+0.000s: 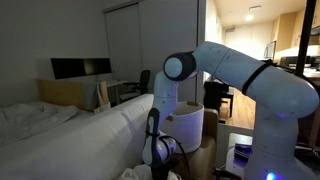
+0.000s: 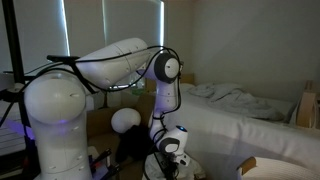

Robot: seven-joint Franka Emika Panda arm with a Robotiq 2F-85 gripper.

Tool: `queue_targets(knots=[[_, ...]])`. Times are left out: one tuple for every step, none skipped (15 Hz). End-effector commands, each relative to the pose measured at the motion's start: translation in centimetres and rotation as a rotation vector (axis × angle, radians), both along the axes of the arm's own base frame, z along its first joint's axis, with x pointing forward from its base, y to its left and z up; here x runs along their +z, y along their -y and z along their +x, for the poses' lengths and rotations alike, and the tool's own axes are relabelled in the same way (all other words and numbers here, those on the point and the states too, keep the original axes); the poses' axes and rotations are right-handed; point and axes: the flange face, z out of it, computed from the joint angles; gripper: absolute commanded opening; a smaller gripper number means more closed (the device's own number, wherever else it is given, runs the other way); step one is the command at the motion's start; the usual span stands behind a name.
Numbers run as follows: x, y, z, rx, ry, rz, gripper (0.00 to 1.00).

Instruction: Pick up the cloth from the couch and put it in the laundry basket.

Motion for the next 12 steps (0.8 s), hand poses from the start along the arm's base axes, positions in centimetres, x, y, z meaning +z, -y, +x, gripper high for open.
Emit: queue_targets(knots=[[0.6, -0.6, -0.5, 0.039, -0.090, 0.031, 0.14], [1.4, -0.7, -0.3, 0.044, -0.099, 0.033, 0.14], [1.8, -0.8, -0.3, 0.045, -0.106, 0.034, 0.14], [2.6, -0.9, -0.1, 0.051, -0.110, 0.034, 0.14], [3.0, -1.0, -0.1, 0.053, -0.113, 0.034, 0.14], [3.6, -1.1, 0.2, 0.055, -0.116, 0.035, 0.14], [4.2, -1.1, 0.4, 0.054, -0.117, 0.039, 0.14], [4.9, -1.2, 0.6, 0.055, -0.115, 0.037, 0.14], [5.4, -1.3, 0.8, 0.057, -0.112, 0.037, 0.14], [6.3, -1.3, 1.0, 0.060, -0.103, 0.034, 0.14], [6.9, -1.4, 1.1, 0.063, -0.097, 0.032, 0.14], [7.8, -1.5, 1.3, 0.071, -0.095, 0.035, 0.14]])
